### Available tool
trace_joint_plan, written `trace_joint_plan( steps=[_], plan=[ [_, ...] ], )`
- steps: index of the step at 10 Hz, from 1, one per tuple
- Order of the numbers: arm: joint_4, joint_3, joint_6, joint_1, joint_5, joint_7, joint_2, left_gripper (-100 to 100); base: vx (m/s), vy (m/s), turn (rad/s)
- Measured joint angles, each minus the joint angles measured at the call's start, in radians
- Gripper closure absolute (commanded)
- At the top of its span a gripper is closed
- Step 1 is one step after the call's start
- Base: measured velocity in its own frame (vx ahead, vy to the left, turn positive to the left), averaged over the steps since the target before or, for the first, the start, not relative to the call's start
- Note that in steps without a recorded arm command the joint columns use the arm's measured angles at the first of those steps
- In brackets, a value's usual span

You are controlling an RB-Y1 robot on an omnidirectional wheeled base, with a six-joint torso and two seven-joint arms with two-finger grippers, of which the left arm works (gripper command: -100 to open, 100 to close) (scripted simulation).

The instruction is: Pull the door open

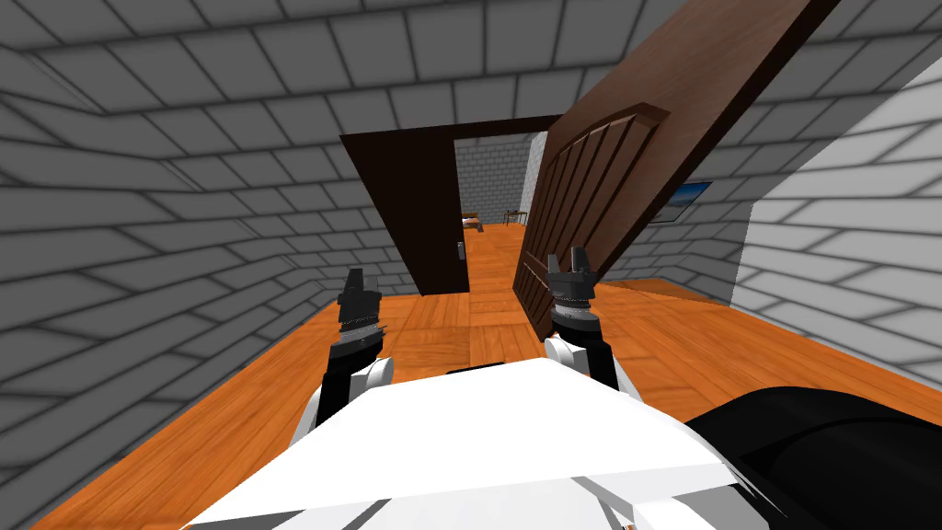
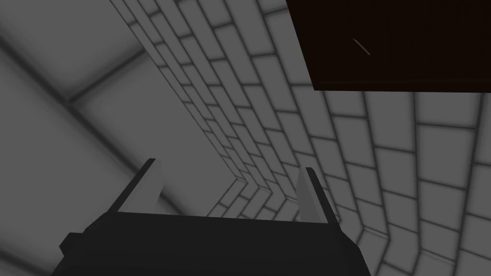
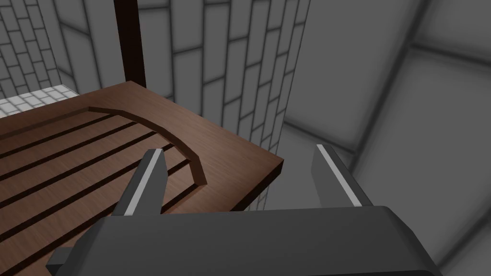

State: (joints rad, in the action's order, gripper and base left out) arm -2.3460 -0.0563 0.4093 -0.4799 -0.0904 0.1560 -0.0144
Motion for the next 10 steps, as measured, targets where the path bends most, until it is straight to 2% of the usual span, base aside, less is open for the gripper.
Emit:
trace_joint_plan(
  steps=[4, 5, 10],
  plan=[
    [0.076, 0.002, -0.005, 0.038, 0.008, -0.011, -0.017, -100, 0.155, -0.028, -0.018],
    [0.099, 0.001, -0.010, 0.056, 0.011, -0.014, -0.022, -100, 0.117, -0.035, -0.021],
    [0.189, 0.001, -0.015, 0.099, 0.023, -0.030, -0.038, -100, 0.095, -0.024, -0.017]
  ],
)
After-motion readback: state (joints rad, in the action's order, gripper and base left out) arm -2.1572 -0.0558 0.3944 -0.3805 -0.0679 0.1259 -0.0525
